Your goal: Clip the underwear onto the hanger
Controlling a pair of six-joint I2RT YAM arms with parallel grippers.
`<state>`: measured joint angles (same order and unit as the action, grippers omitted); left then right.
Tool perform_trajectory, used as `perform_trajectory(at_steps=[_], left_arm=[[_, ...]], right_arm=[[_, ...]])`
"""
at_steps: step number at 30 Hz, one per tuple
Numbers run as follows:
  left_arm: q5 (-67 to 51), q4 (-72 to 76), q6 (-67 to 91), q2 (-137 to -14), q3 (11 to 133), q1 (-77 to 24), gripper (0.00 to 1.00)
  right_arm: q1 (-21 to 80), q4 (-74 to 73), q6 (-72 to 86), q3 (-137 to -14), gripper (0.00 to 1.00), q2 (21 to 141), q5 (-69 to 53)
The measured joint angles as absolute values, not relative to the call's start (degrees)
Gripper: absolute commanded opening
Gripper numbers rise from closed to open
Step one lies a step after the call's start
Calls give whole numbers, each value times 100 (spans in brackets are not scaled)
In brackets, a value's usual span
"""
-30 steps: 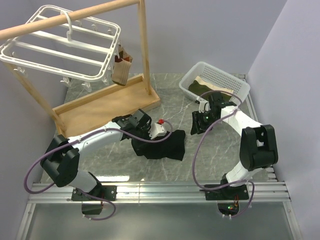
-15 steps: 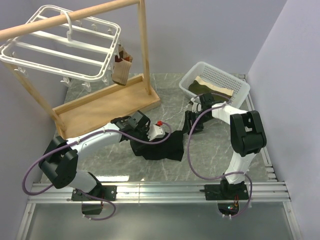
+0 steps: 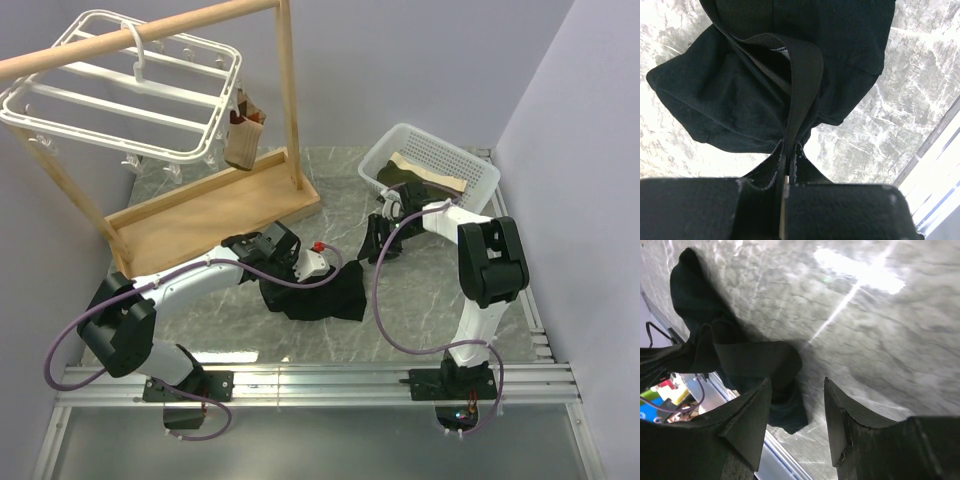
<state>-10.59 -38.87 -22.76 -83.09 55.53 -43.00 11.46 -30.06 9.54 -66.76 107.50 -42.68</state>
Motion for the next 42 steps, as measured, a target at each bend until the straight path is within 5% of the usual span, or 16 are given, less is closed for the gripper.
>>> perform_trajectory(at_steps=[23,24,26,27,34,42], left_arm=[[-1057,-3951,-2123,-8364,5878,-4300,0],[-1059,-3951,-2123,-8364,5885,-4300,0],[-1059,-3951,-2117,-8364,5892,-4300,0],[-1057,-3951,-2108,-8364,5892,-4300,0],[-1243,-4115,-1826,-8364,6235,-3944,0],[-1319,-3940,-1404,-7977,7179,-3044,0]], right_arm=[[1796,-3127,1216,-6971,50,11166,-3686],[1796,-3138,1219,-6982,48,11166,-3658],[1796,-3175,1186,-7013,22,11168,-3612],[1796,-3181,1186,-7019,2,11168,-3621],[1632,-3138,1098,-6923,0,10665,-3977],[399,-2429,943,-6307,0,7570,-4431]])
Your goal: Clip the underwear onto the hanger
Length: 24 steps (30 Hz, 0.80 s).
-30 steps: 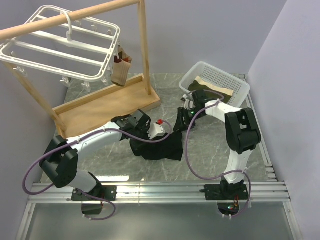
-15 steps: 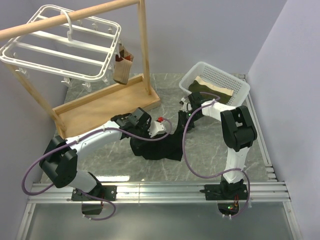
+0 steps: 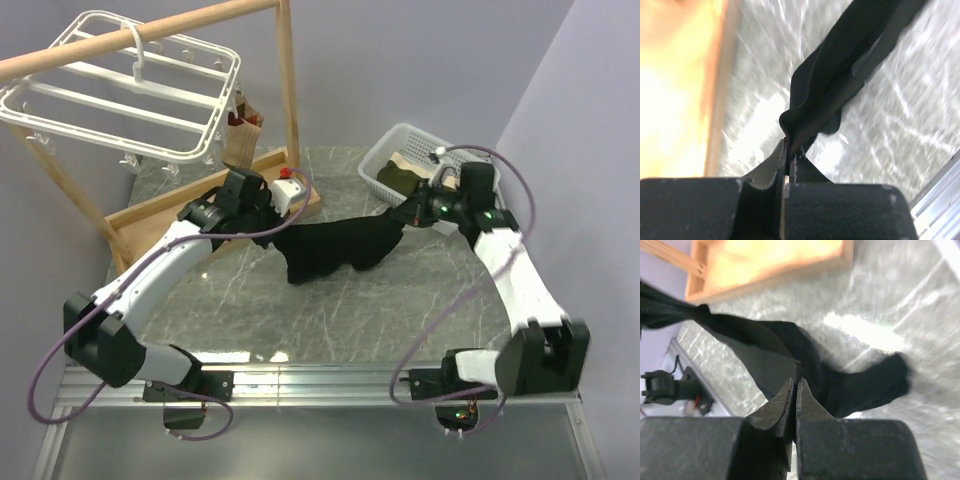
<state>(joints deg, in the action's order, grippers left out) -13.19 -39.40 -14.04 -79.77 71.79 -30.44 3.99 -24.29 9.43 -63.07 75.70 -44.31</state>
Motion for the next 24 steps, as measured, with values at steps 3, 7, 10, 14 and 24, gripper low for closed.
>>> perform_trajectory(at_steps=[3,7,10,14,24], left_arm=[[-1332,-3747,-1223,-7550,7234,-3052,0],[-1437,-3693,-1081,-7057,7185,-3055,0],[-1688,-3844,-1092,-6683,7008,-3046,0],[-2189,-4506,-1269,-6316,6969,-3057,0],[-2294,-5083,-1588,-7640,7019,-3072,8]], right_arm=[[279,-2226,838,-5990,0,6563,-4532],[301,-2189,622,-5596,0,5640,-4600],[301,-2383,517,-5363,0,5004,-4593],[301,-2770,532,-5162,0,4226,-4556],[325,-2414,958,-4545,6,5339,-3795]])
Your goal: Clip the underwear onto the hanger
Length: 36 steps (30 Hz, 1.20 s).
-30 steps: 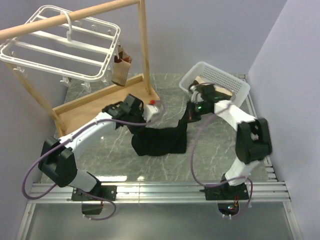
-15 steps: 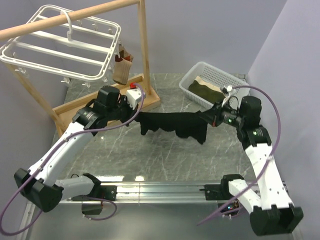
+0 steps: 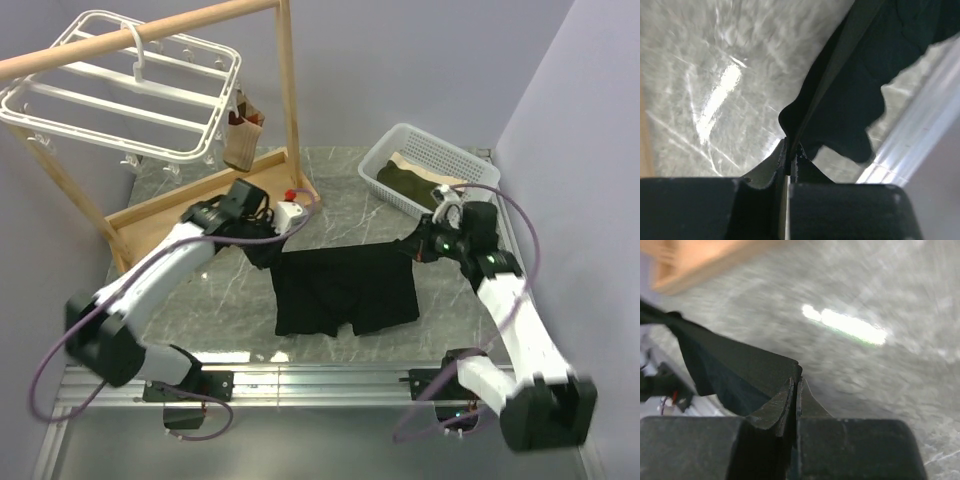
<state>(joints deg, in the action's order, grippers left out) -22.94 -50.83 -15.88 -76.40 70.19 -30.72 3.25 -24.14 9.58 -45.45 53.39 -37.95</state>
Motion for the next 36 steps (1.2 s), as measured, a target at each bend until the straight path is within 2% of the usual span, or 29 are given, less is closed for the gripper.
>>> perform_trajectory(at_steps=[1,2,3,5,6,8,13,16,21,26,33,36], left_arm=[[-2211,-4998,-1586,-7981,7043,-3072,9],[-2130,-4930,-1584,-8315,7098,-3072,22],[-2047,-4829,-1597,-8641,7161,-3072,30],[-1824,-4681,-1573,-9240,7352,-3070,53],[-1739,-4639,-1557,-9448,7456,-3070,63],[-1610,-4556,-1559,-9682,7625,-3055,73],[-1406,-4366,-1535,-9609,7723,-3039,74],[-1363,-4241,-1533,-9397,7564,-3033,72],[-1461,-4226,-1509,-9056,7017,-2936,62],[-1619,-4202,-1385,-9067,6823,-2882,61],[-1437,-3682,-1109,-9596,7094,-2934,64],[-1109,-3492,-1004,-10108,7365,-3004,65]], right_arm=[[327,-2287,982,-4541,13,5811,-3675],[327,-2161,1002,-4541,20,6252,-3568],[327,-2071,1011,-4543,38,6617,-3485],[322,-1966,1028,-4582,55,7251,-3271],[322,-1940,1011,-4613,61,7474,-3170],[322,-1966,917,-4764,61,7732,-2991],[390,-2073,451,-5380,55,7769,-2847],[781,-2246,73,-5590,52,7784,-2709],[1962,-2679,-471,-5603,39,8276,-2460],[2167,-2967,-600,-5594,38,9065,-1990],[1758,-3153,-414,-5734,41,8897,-1616],[1538,-3238,-248,-6010,48,8877,-1400]])
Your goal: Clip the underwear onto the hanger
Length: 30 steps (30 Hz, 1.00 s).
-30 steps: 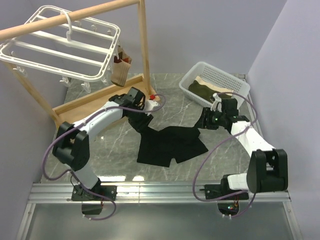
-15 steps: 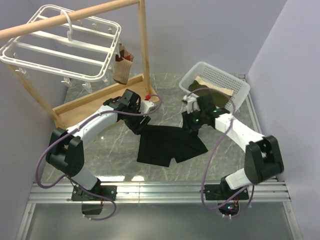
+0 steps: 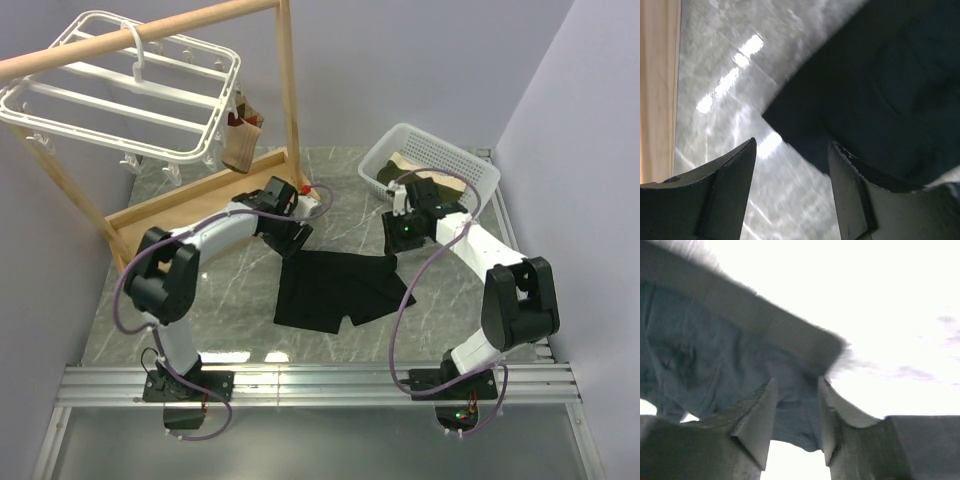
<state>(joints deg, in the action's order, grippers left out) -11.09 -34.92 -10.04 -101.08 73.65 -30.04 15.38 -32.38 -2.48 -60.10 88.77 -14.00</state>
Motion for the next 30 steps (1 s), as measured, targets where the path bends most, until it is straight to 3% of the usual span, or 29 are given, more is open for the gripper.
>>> perform_trajectory(at_steps=[4,7,9,10,12,13,17,30], left_arm=[[-832,-3339,-860,-10689,7505,-3052,60],[-729,-3345,-757,-10910,7505,-3057,47],[-672,-3352,-683,-10995,7526,-3057,32],[-646,-3356,-655,-11026,7544,-3057,18],[-582,-3363,-626,-11076,7581,-3057,3],[-534,-3367,-624,-11076,7588,-3057,0],[-353,-3435,-637,-11074,7585,-3028,0],[-165,-3750,-633,-10545,6895,-2982,0]], right_arm=[[1116,-3430,-152,-6289,51,8958,-1380],[882,-3732,-213,-6289,49,9030,-1455],[847,-3968,-370,-6228,45,9037,-1490],[847,-4088,-456,-6213,43,9037,-1514],[851,-4300,-676,-6167,38,9037,-1566],[864,-4375,-757,-6136,35,9043,-1573],[950,-4451,-985,-5951,27,9161,-1516],[1726,-4442,-980,-5896,27,9714,-1273]])
